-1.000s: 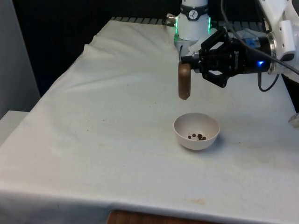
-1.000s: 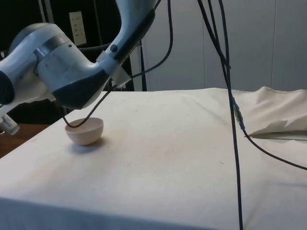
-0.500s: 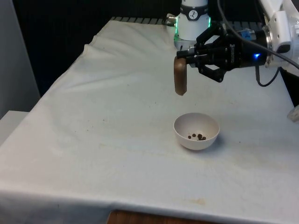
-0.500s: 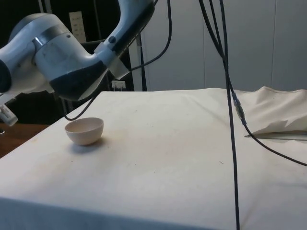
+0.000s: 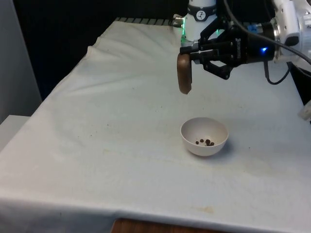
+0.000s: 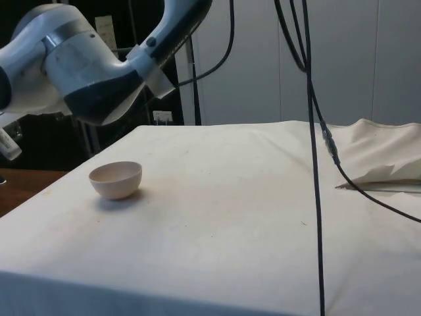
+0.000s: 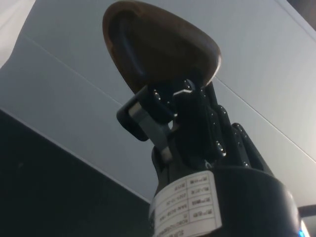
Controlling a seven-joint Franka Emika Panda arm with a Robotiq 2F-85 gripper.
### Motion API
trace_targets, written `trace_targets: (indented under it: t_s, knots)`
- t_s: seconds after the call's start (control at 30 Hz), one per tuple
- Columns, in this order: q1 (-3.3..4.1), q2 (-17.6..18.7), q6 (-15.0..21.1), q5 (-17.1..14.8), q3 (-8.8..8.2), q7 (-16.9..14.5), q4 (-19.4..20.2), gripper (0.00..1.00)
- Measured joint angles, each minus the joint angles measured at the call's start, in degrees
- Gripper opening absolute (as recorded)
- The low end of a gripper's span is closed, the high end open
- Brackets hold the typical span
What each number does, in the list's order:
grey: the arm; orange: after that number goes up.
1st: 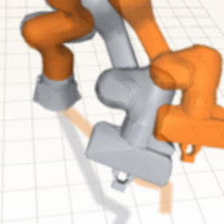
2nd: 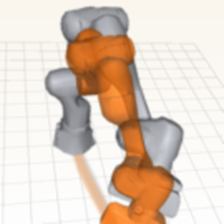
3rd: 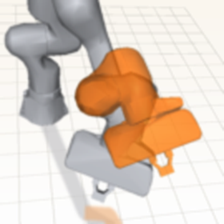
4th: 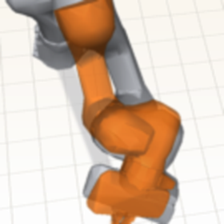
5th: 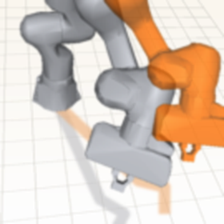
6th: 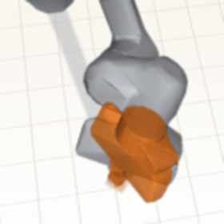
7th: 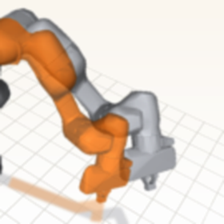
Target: Pour the coffee beans from the cup into the bowl.
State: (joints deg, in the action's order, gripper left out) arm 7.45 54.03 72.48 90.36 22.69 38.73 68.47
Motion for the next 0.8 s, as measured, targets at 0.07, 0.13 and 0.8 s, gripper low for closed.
trace_targets:
  t_s: [0.07, 0.13, 0.8]
  knots:
    - [-0.06, -0.17, 0.00, -0.17, 0.00, -0.06, 0.00, 0.12]
    - [-0.29, -0.57, 0.00, -0.40, 0.00, -0.06, 0.00, 0.12]
    - [-0.97, -3.67, -0.06, -3.32, 0.06, -0.40, 0.00, 0.12]
